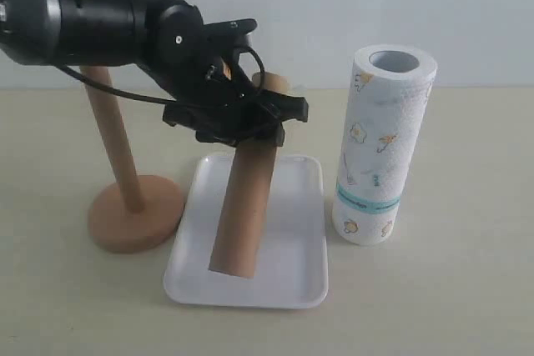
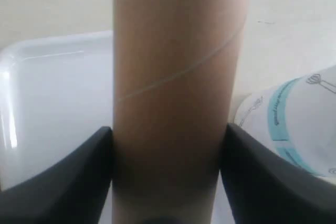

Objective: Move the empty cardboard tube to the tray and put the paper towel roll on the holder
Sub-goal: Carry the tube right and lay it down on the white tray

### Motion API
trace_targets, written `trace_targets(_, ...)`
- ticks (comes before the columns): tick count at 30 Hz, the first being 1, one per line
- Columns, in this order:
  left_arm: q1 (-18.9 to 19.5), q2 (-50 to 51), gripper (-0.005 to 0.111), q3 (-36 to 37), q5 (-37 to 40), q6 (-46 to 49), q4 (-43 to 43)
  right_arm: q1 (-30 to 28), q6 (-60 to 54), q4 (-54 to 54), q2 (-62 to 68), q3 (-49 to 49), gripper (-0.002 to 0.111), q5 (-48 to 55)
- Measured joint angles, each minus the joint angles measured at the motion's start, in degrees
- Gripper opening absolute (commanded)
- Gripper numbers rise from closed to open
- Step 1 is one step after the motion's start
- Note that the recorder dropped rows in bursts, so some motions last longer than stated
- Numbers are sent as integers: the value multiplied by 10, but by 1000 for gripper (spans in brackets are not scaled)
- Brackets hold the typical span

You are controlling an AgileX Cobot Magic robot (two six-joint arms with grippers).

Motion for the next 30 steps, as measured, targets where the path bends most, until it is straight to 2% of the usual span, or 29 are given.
trace_targets(9,7,51,4,-21,13,-16,-12,0,1,0,0,0,5,0)
trace_targets(19,13,87,5,-22,-9,-22,-12,0,1,0,0,0,5,0)
trace_targets(25,13,100,40,-22,-10,-37,-12,0,1,0,0,0,5,0)
trace_targets(27,13,102,46,-22,-10,-39,-12,0,1,0,0,0,5,0)
trace_targets(30,14,102,47,-22,-8,-39,-12,0,1,0,0,0,5,0)
